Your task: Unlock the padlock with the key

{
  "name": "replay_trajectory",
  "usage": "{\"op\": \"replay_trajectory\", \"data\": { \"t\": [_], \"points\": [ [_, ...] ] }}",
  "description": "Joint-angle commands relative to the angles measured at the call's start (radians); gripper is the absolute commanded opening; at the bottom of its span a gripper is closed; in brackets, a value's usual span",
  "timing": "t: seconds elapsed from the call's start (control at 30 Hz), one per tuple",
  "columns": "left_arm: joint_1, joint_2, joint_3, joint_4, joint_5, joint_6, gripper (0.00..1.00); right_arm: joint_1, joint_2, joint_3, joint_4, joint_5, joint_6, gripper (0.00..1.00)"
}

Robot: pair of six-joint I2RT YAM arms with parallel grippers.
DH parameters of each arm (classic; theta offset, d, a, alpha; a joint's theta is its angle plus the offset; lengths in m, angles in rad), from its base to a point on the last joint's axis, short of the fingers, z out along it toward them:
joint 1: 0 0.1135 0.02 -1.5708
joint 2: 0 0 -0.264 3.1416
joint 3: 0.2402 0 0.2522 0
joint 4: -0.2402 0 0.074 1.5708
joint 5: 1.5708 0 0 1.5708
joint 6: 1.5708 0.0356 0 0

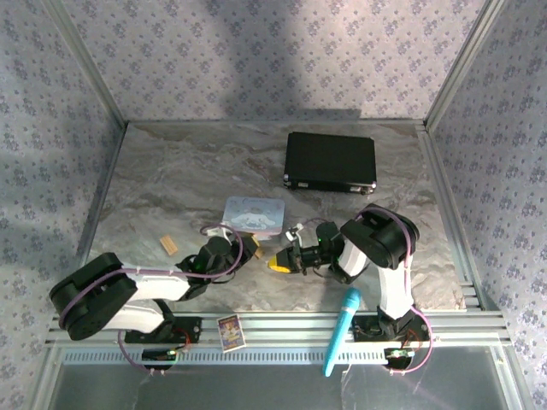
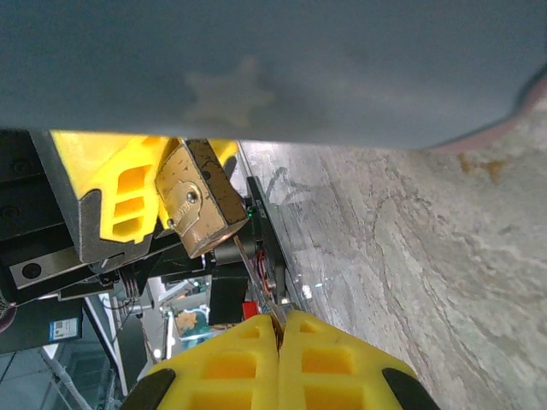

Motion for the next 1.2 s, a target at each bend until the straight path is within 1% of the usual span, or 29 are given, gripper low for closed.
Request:
{"op": "replay_trajectory", "data": {
  "t": [0.0,0.4,0.7,0.83,1.17],
  "points": [
    [0.003,-0.027,0.005,0.076,0.016,0.022,0.00,-0.007,0.000,-0.004,0.023,-0.009,-0.002,0.00],
    [0.002,-0.033,-0.002,0.074,0.002,0.014,0.00,-0.006,-0.001,-0.034,0.024,-0.005,-0.026,0.00],
    [0.001,-0.046,0.000,0.041,-0.010,0.018,0.00,-0.011,-0.013,-0.004,0.023,-0.011,-0.020,0.00],
    [0.002,-0.034,0.013,0.051,-0.005,0.023,0.00,-0.024,-0.009,0.004,0.023,-0.011,-0.018,0.00],
    [0.002,-0.022,0.013,0.059,-0.008,0.021,0.00,-0.010,-0.001,0.002,0.020,-0.019,-0.032,0.00]
  ]
}}
